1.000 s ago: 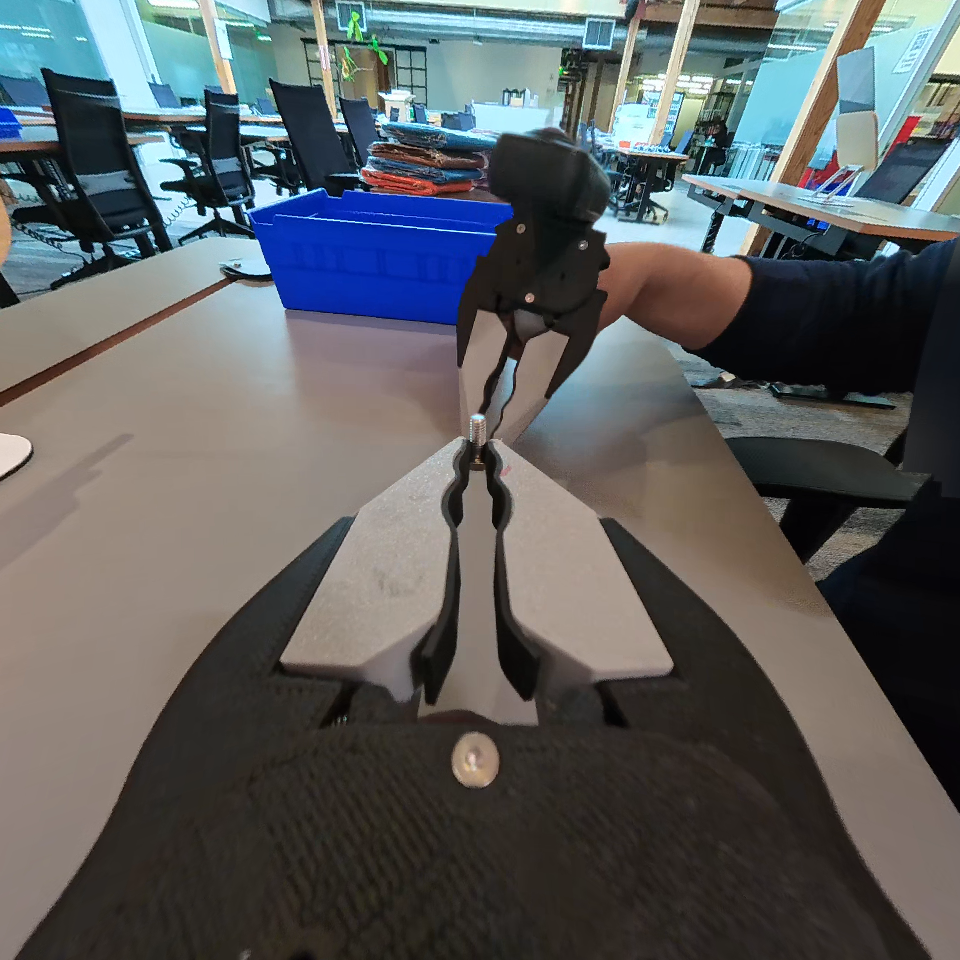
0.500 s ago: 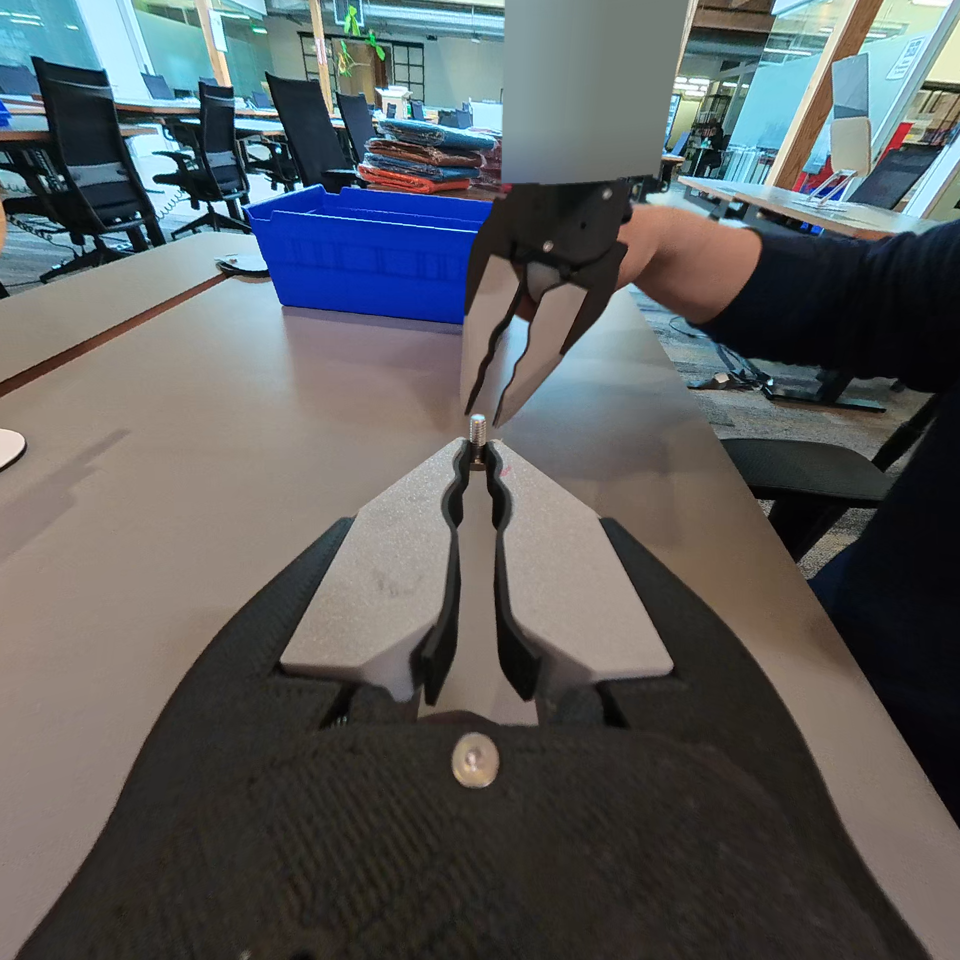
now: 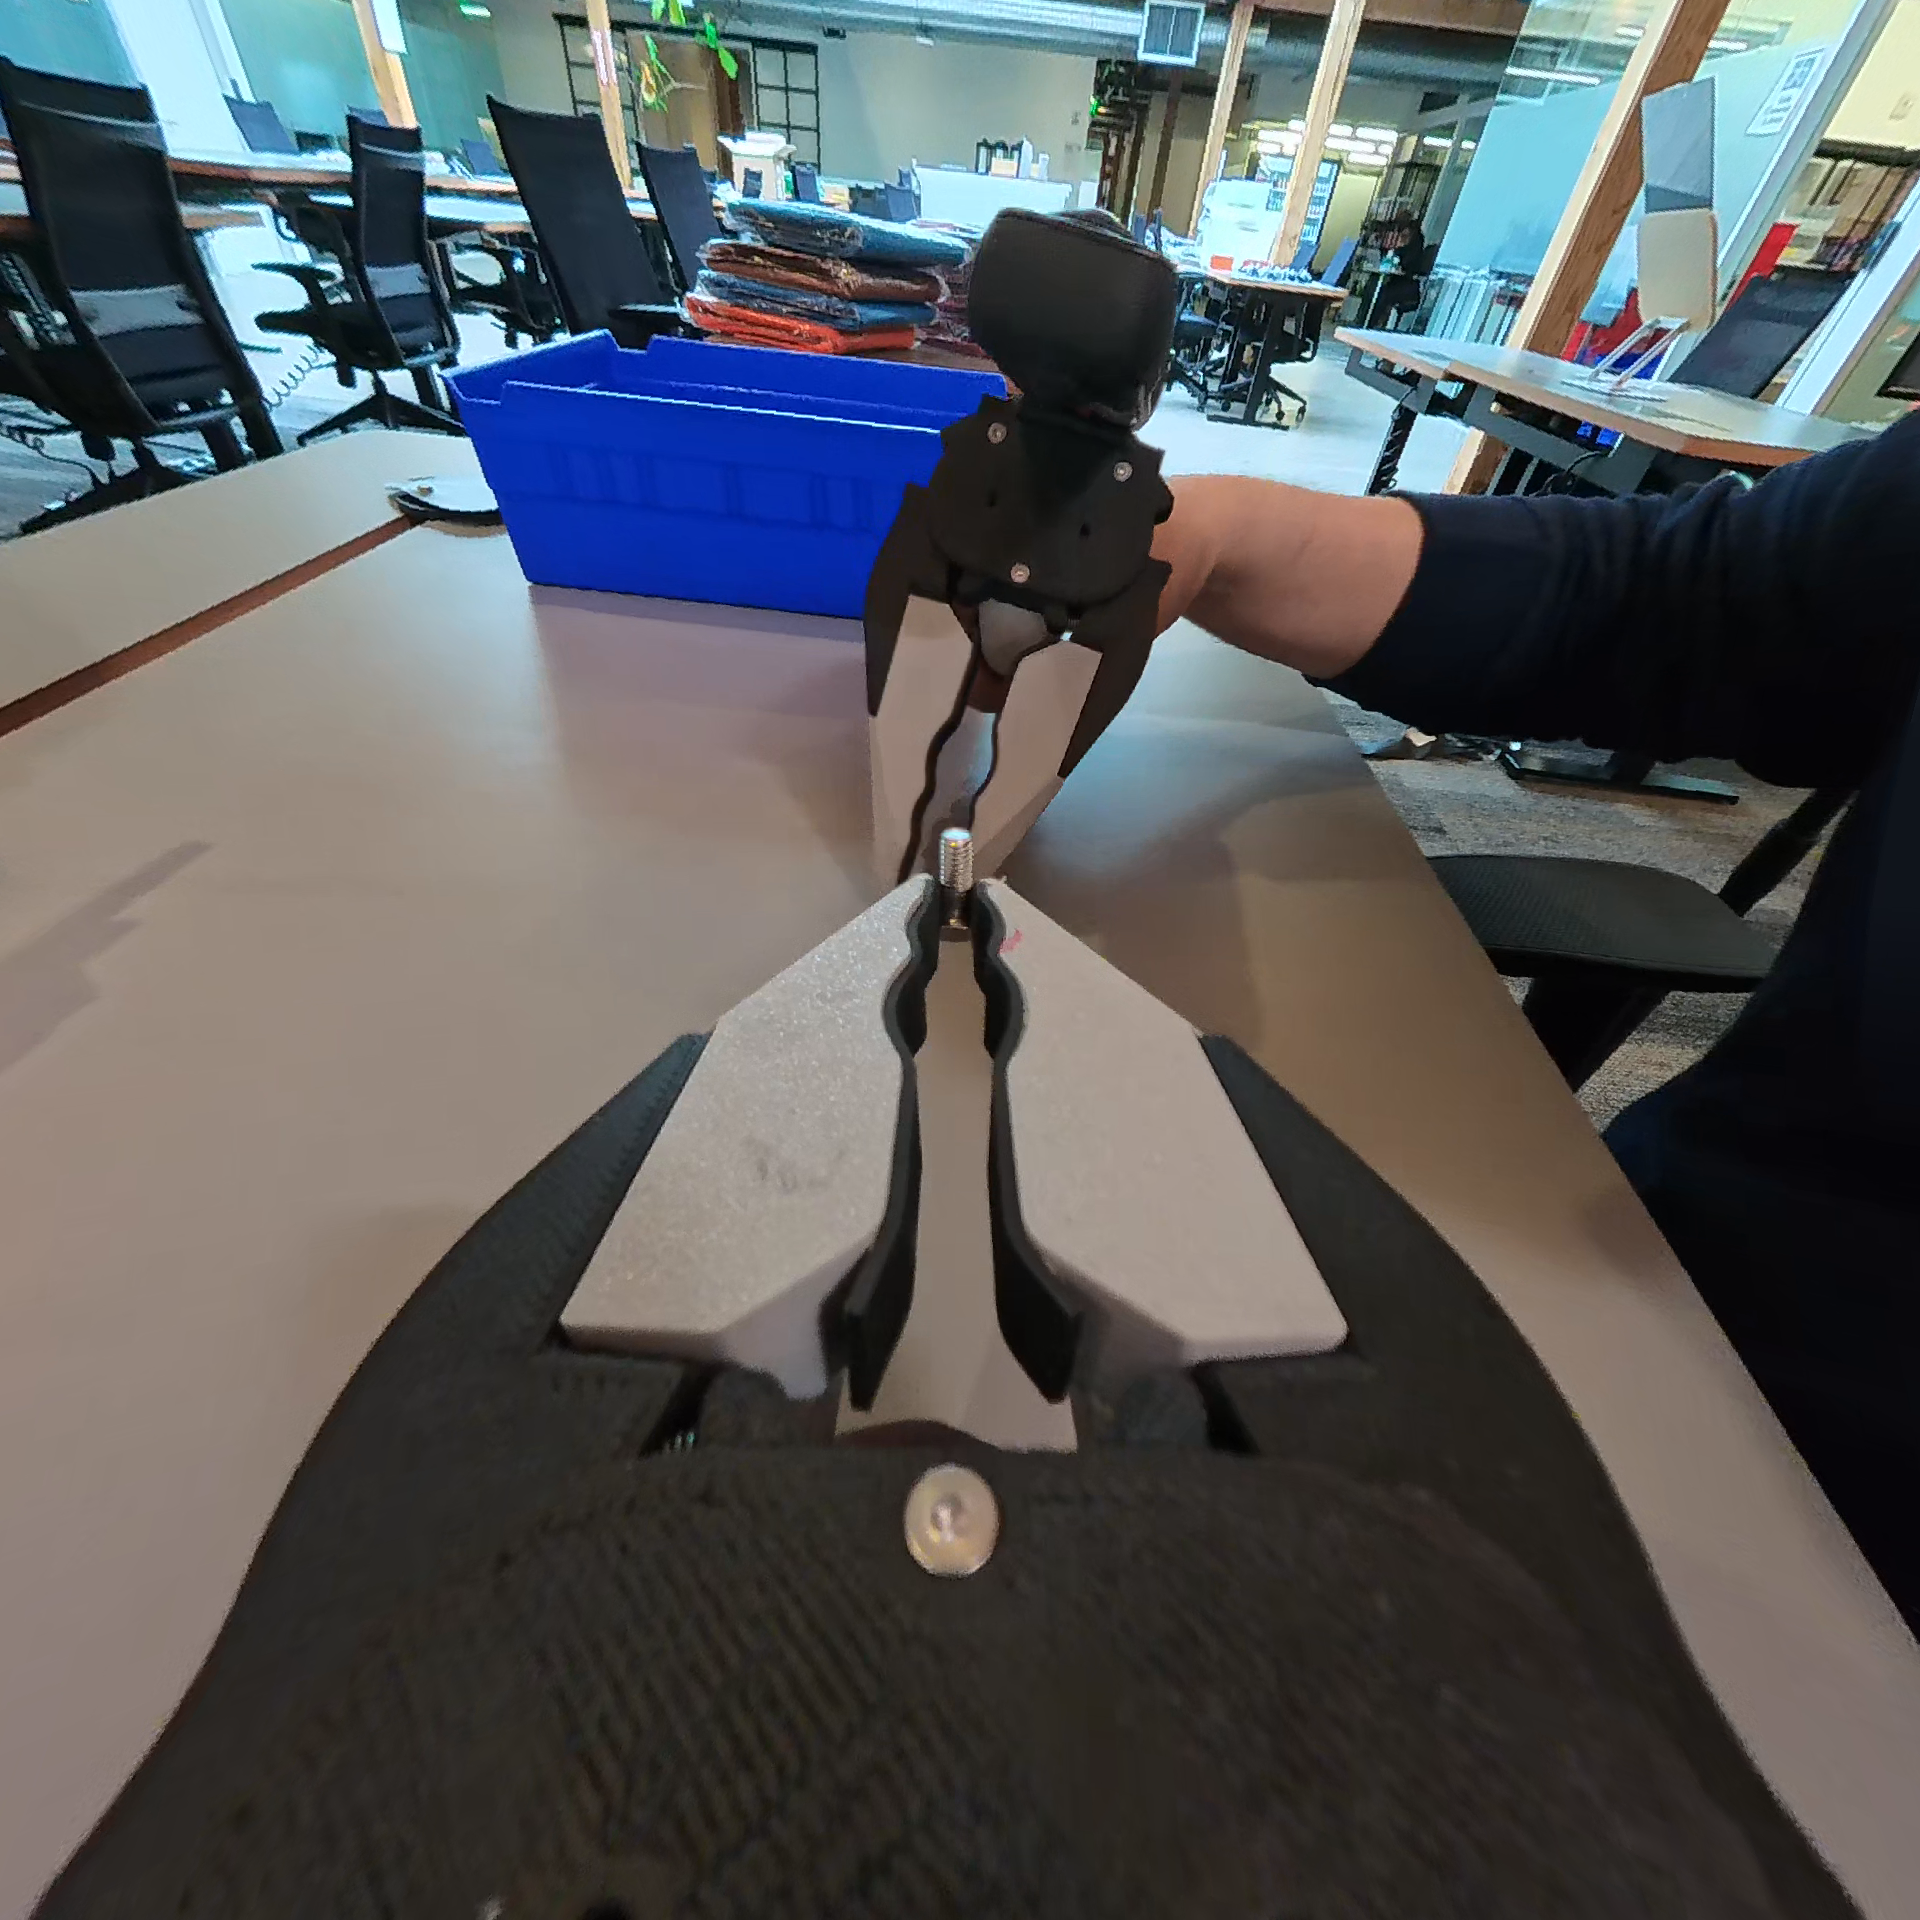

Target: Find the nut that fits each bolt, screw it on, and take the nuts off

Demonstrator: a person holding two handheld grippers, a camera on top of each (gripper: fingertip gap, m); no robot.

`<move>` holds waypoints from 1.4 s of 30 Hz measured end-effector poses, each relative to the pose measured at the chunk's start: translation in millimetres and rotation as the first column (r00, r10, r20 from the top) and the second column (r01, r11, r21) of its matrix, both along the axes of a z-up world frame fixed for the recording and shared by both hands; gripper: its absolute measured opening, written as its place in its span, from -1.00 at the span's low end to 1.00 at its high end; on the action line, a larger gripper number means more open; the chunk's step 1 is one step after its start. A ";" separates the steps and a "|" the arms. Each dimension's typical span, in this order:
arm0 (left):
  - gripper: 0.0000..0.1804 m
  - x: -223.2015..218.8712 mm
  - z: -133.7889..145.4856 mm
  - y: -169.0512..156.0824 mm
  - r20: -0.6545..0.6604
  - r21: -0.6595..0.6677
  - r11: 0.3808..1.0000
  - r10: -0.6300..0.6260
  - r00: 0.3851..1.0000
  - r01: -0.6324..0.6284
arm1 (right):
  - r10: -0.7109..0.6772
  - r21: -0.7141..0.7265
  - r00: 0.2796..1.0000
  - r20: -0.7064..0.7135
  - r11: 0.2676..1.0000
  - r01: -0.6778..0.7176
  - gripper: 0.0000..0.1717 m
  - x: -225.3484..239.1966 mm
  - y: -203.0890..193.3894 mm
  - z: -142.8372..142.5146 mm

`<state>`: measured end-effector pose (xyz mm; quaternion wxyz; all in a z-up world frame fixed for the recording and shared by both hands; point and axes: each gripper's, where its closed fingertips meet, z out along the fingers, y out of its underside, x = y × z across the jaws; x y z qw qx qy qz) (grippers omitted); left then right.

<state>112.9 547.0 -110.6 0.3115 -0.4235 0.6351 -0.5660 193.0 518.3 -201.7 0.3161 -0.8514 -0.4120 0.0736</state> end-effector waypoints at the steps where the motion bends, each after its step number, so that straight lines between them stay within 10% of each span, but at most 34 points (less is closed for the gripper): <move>1: -0.97 -0.2 0.2 0.0 0.001 -0.001 1.000 -0.001 1.000 0.001 | 0.017 0.011 1.000 0.003 1.000 -0.017 -0.93 -0.6 -0.3 -0.1; 6: -0.97 -0.5 1.0 0.2 0.003 -0.008 1.000 -0.003 1.000 0.003 | 0.016 0.048 0.999 -0.045 0.999 -0.013 -0.96 -4.5 4.4 11.9; 15: -0.97 -1.2 5.9 -8.7 0.038 0.018 1.000 -0.018 0.999 0.017 | 0.239 0.213 0.954 -0.179 0.956 -0.199 -0.97 -83.8 11.7 132.5; 36: -0.97 -4.2 18.1 -13.0 0.085 0.005 1.000 -0.018 0.996 0.018 | 0.287 0.115 0.954 -0.093 0.954 -0.276 -1.00 -100.3 30.3 116.0; 42: -0.97 6.3 -12.1 13.7 -0.082 -0.014 0.995 0.101 0.992 -0.102 | 0.169 0.180 0.961 -0.221 0.975 -0.130 -1.00 -84.3 51.2 108.1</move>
